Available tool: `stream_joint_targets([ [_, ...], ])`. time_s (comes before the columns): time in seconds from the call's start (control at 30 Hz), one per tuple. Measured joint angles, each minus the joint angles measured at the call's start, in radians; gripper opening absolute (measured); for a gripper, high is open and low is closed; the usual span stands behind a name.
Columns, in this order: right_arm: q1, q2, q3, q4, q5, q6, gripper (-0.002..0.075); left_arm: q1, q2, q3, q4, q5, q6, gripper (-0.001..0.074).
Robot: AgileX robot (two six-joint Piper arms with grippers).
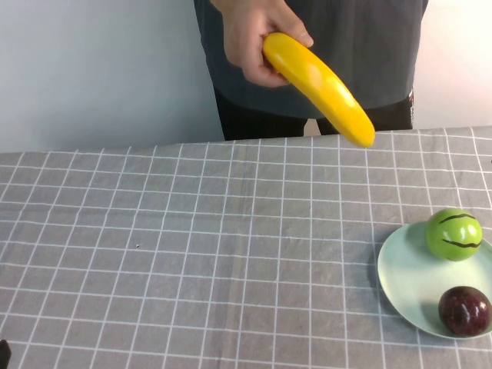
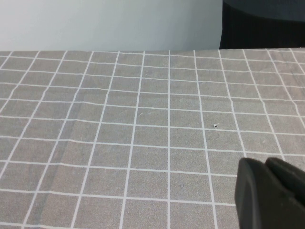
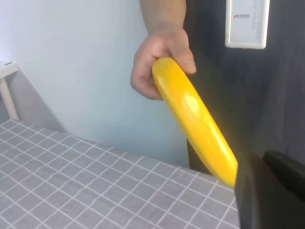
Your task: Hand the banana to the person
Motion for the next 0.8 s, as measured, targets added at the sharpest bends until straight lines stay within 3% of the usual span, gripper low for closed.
stream_joint_targets([
  [0.33,-0.011,-0.03,0.089,-0.017,-0.02,-0.009,-0.0009,0.0,0.0,0.0,0.0,0.0,0.0,-0.0005],
  [0.7,-0.4,-0.486,0.457,-0.015,-0.059,-0.022,-0.0009,0.0,0.0,0.0,0.0,0.0,0.0,-0.0004],
  [0.8,-0.466,-0.59,0.526,0.002,-0.061,-0.022,-0.0009,0.0,0.0,0.0,0.0,0.0,0.0,-0.0004],
])
